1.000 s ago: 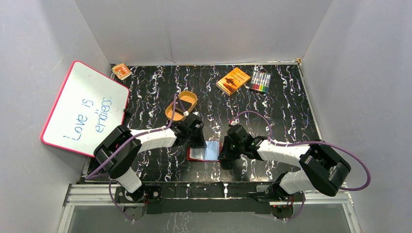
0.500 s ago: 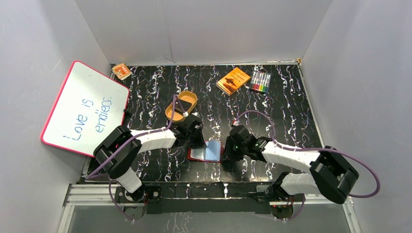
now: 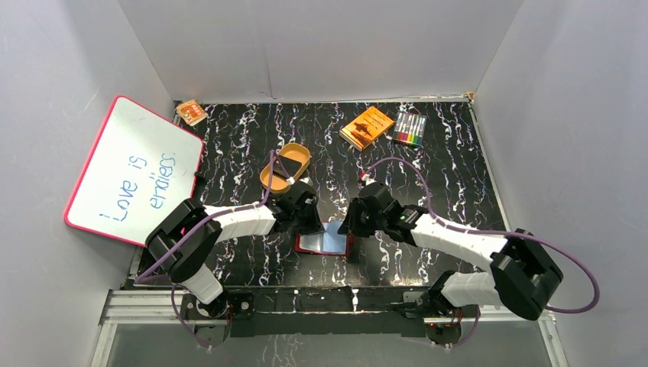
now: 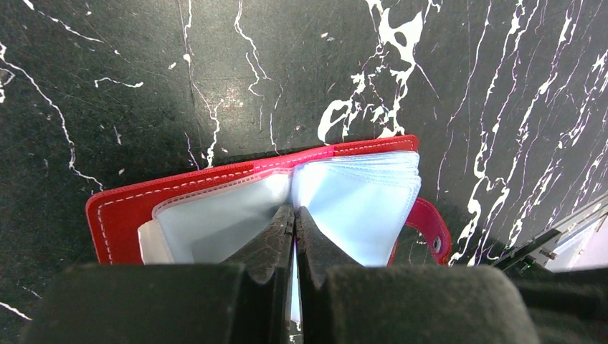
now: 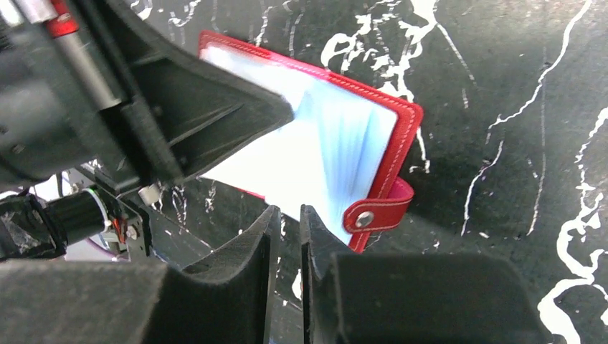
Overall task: Put the credit cards into the card holder
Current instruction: Open the card holder at the center of the board.
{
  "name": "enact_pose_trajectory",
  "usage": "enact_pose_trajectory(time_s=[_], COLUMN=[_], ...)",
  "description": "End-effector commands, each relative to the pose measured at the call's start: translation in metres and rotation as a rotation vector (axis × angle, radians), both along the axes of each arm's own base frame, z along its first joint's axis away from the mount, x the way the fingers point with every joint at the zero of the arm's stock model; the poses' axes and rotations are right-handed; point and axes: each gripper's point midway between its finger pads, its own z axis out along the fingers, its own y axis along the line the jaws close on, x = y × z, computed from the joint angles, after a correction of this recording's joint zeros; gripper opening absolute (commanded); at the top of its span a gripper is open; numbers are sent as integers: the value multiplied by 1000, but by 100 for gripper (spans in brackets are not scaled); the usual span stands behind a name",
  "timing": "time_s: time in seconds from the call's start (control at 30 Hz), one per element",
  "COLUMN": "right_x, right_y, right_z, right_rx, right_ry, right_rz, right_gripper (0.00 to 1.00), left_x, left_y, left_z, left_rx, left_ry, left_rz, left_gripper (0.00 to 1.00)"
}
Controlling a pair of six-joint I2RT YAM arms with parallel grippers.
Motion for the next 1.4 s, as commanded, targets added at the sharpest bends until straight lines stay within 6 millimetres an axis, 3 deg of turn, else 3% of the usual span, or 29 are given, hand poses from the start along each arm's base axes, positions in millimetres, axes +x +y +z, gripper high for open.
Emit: enact_pose_trajectory(time_s=[0.0, 0.4, 0.77, 1.37], right_x=[24, 30, 42, 37], right_y=[8, 5, 2, -1], right_z=[6, -20, -2, -31], right_rx=[55, 13, 31, -67], right_ry=[-10, 40, -45, 32], right_rz=[-34, -16, -47, -21], right_gripper=[22, 16, 31, 30], left_x=[-35, -38, -40, -41], left_y=[34, 36, 37, 38], left_z=[-38, -41, -42, -42], left_rx=[150, 149, 150, 146], left_ry=[119, 128, 131, 132], left_rz=[-15, -11, -7, -3], left_gripper=[0, 0, 0, 0])
